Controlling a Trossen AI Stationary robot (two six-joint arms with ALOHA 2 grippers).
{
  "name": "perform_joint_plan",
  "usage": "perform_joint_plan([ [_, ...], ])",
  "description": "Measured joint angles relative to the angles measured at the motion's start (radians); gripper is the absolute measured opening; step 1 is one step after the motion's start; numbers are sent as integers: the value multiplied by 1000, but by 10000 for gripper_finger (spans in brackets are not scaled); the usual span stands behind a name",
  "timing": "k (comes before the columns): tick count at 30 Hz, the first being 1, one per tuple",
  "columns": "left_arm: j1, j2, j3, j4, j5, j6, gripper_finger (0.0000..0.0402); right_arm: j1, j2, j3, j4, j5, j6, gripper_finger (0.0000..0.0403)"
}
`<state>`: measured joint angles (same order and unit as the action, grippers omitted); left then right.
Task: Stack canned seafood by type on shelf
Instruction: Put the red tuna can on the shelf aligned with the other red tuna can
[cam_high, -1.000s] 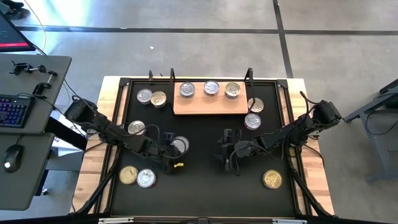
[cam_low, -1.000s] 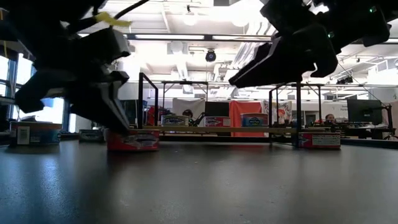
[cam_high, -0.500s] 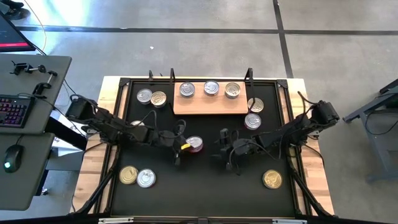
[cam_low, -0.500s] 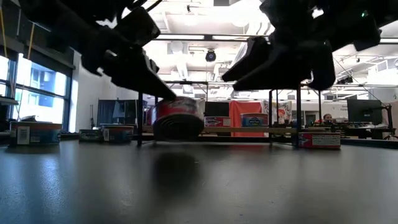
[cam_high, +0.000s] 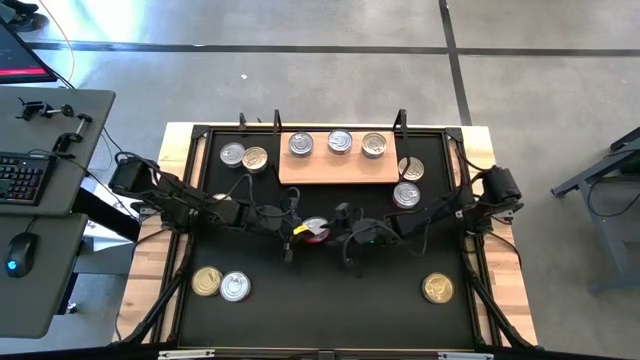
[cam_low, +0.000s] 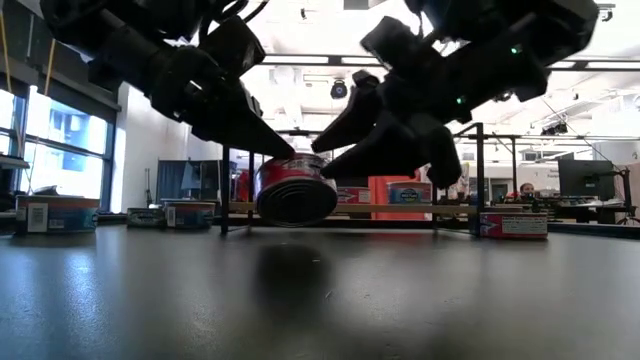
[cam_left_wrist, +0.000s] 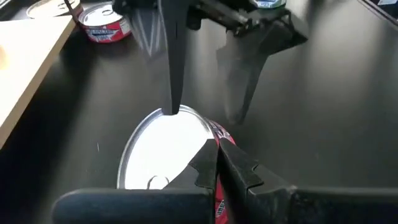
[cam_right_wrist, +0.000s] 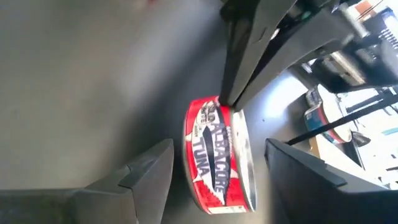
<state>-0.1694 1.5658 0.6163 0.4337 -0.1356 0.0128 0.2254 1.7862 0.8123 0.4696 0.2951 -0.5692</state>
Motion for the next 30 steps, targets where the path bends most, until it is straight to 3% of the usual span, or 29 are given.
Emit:
perform_joint_plan([
  [11,1,1,0,36,-4,11,0,-3,86,85,-68,109,-57,238],
  [14,1,1,0,37,-5,10,0,-3,89,90,-70,121,-39,209],
  [18,2,0,1,37,-28,9,0,3,89,90,-80,136,16,125],
  [22,-1,-38,5,-40,-84,-4,0,28,32,92,-204,232,98,116],
  [30,-8,-99,2,-281,-201,-114,0,-1,-163,92,-495,551,230,116],
])
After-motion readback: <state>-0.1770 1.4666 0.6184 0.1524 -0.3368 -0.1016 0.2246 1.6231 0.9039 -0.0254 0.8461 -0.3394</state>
